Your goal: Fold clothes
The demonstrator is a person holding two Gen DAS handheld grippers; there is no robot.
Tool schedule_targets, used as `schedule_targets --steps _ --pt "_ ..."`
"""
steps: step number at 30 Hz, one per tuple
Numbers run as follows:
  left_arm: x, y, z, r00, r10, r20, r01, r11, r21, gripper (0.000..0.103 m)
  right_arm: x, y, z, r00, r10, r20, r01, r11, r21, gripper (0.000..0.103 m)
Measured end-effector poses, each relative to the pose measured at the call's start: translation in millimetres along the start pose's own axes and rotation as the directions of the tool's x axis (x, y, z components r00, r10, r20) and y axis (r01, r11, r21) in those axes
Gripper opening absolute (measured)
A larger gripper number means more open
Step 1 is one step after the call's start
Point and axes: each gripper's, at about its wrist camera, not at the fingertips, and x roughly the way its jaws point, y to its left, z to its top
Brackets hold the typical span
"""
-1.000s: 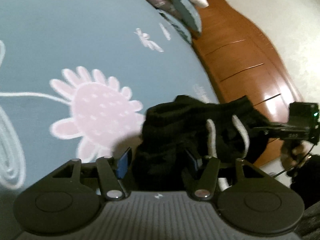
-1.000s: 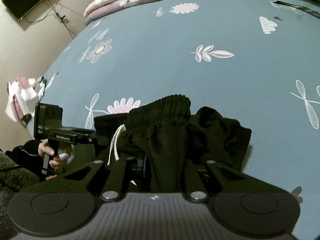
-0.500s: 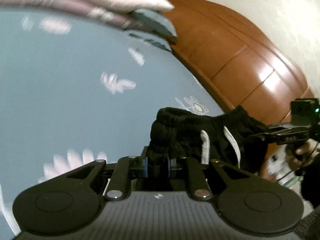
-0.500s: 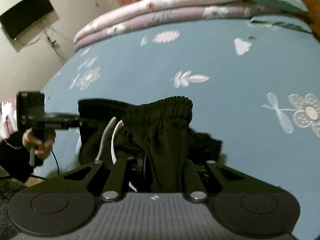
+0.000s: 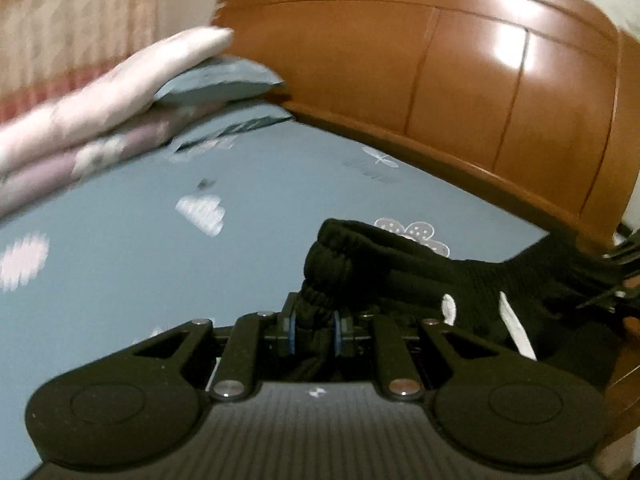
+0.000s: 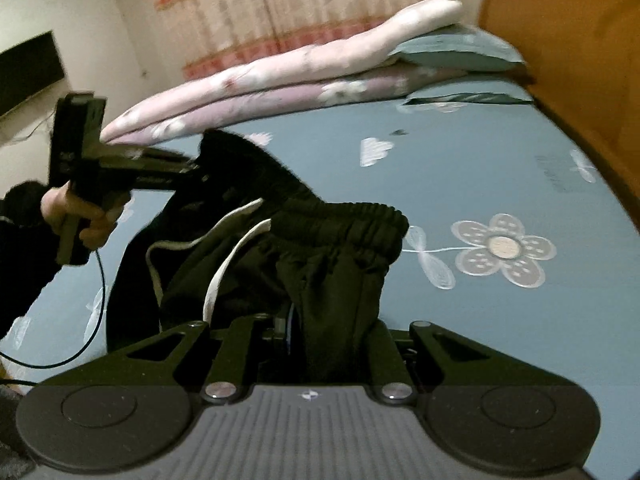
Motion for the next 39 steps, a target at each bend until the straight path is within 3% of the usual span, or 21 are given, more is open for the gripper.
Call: schedule_targets --steps 5,9,13,19,24,30,33,35,39 --pt "50.2 -43.0 42.3 1.0 -0.017 -0.003 0.017 0.982 0.186 0.014 -15.8 -20.0 -16.7 0.994 -0.104 0.045 0.102 0.994 0.049 0.016" --pt "98.0 -84.5 60.4 0.999 -0.035 -0.025 0.041 0.959 0.282 0.014 -22.9 -39.5 -32.1 0.981 -0.179 0.08 0.164 0.973 0.161 0.016" --pt "149.3 -117.5 67.3 0.994 -0.076 -0.073 0.095 0.947 0.306 0.014 -22.6 -52.7 -52.2 0.958 -0.278 0.074 0.253 0.936 0.244 0.016" --pt "207.3 -163.4 58.0 0.987 -0.086 -0.135 0.129 0.925 0.356 0.014 -8.8 -83.0 -80.8 0.921 -0.389 -0.01 0.369 0.863 0.344 0.016" --pt "230.7 -179.3 65.7 0.988 -0.103 -0.115 0.136 0.933 0.333 0.014 -10.0 -101.5 -92.6 0.892 -0.45 -0.034 0.425 0.811 0.402 0.016" --pt "253.9 -199.0 56.7 0.984 -0.104 -0.142 0.15 0.918 0.367 0.014 -5.4 -121.2 -110.6 0.87 -0.488 -0.077 0.463 0.752 0.47 0.016" --pt "265.8 -200.3 48.8 0.979 -0.104 -0.174 0.16 0.925 0.345 0.015 1.7 -132.7 -122.1 0.857 -0.502 -0.112 0.485 0.716 0.502 0.017" --pt "273.4 -198.0 46.1 0.975 -0.106 -0.193 0.167 0.929 0.332 0.023 5.0 -139.5 -129.6 0.853 -0.505 -0.131 0.491 0.692 0.53 0.02" --pt "276.4 -193.8 44.0 0.967 -0.087 -0.241 0.167 0.926 0.337 0.03 8.4 -148.7 -141.1 0.856 -0.494 -0.15 0.481 0.655 0.583 0.034"
